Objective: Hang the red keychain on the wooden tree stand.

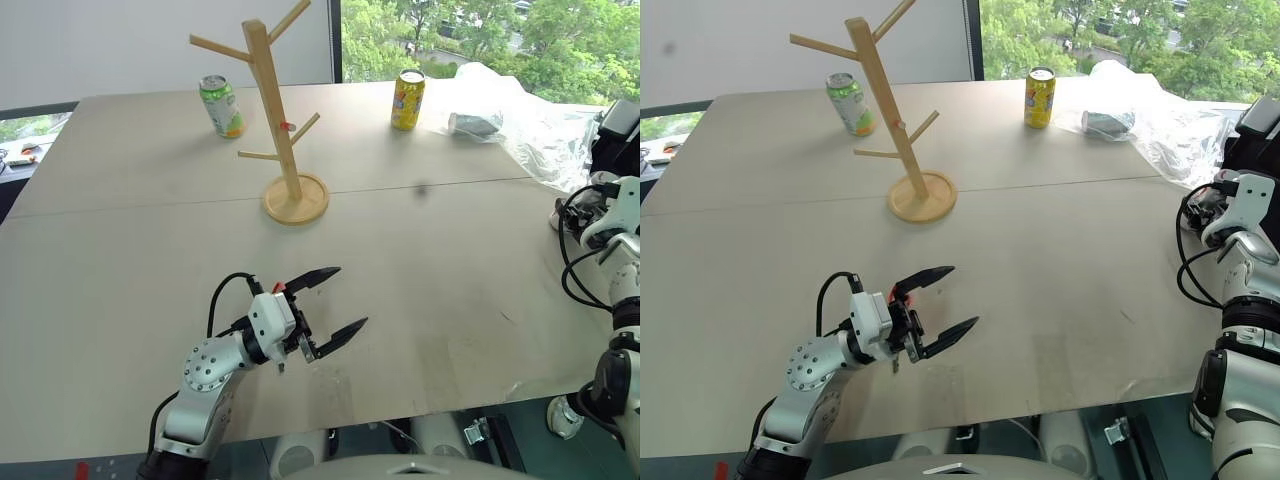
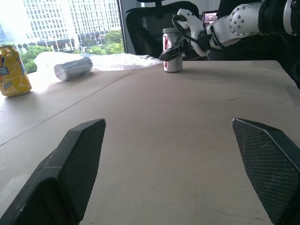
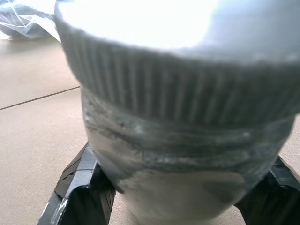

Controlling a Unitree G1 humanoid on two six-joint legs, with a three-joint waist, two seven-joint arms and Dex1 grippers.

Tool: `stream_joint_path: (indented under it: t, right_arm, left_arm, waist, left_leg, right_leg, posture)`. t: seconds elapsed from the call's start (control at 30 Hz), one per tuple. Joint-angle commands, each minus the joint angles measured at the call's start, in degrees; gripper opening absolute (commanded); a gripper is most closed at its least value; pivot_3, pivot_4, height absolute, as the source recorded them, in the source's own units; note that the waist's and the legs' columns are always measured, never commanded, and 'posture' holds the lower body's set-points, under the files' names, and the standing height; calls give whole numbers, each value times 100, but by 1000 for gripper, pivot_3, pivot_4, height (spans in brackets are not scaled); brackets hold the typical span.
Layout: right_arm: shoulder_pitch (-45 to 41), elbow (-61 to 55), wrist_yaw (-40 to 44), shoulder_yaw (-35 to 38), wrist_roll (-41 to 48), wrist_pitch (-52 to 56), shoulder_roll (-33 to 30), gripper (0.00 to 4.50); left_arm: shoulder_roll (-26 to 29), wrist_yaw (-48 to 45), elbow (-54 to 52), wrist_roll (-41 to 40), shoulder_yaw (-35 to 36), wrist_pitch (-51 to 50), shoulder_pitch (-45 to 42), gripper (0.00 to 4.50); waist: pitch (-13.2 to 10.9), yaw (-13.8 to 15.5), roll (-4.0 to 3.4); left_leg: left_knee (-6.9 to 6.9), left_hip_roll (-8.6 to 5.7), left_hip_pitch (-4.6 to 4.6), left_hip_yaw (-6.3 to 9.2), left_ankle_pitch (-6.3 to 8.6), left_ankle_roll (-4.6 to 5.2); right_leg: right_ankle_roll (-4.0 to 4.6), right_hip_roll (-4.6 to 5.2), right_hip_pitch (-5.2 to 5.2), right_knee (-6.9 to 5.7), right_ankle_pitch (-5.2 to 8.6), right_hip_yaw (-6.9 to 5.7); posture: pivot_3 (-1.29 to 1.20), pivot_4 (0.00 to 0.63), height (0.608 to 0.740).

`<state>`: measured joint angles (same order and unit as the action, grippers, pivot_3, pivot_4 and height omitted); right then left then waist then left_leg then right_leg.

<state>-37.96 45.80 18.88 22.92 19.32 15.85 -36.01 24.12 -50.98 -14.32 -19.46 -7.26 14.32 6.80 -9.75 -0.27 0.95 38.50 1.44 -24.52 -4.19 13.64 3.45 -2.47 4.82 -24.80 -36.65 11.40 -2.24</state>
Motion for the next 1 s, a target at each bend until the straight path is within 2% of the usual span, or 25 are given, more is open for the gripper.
stream_joint_path:
  t: [0.03, 0.3, 0.53, 0.9, 0.97, 1.0]
  right_arm:
    - [-96, -65, 13, 112, 51, -30, -61, 4402]
    - [-78, -289, 46, 130, 95, -7, -45, 4461]
    - [-65, -949, -32, 203, 192, 47, -64, 4461]
    - [-499, -1917, -214, 185, 176, 186, -409, 4461]
    - [-527, -2178, -67, 154, 208, 48, -409, 4461]
    - [-447, -2526, 291, 109, 406, 27, -355, 4461]
  left_arm:
    - [19, -14, -39, -105, 76, 42, 9, 4500]
    - [-9, -38, 26, -80, 46, 125, 57, 4500]
    - [-27, -70, 105, -67, 17, 187, 62, 4500]
    - [-82, -72, 134, -53, -47, 173, 44, 4500]
    - [-130, 33, 74, -18, -41, 111, 49, 4500]
    - [-185, 226, -10, 6, 4, -32, 62, 4500]
  waist:
    - [0, -7, 0]
    - [0, -30, -1]
    - [0, -33, -3]
    - [-1, -32, -12]
    - [-1, -28, -12]
    - [-1, -28, -12]
  left_leg:
    - [0, 0, 0, 0, 0, 0]
    - [0, 1, 0, 0, 0, 0]
    - [0, 2, -1, 1, 0, 0]
    - [-2, 4, -1, 1, 0, 0]
    - [-2, 3, -1, 0, 0, 0]
    - [-2, 3, -2, 0, 0, 0]
  right_leg:
    - [0, 0, 0, 0, 0, 0]
    - [0, 0, 0, 0, 0, 0]
    - [0, 0, -1, 0, 0, 0]
    - [0, 0, -2, 0, 0, 1]
    - [0, 1, -2, 0, 0, 0]
    - [0, 1, -2, 0, 0, 1]
  posture:
    - [0, 150, 740]
    - [0, 150, 740]
    - [0, 150, 740]
    - [0, 150, 740]
    - [0, 150, 740]
    - [0, 150, 740]
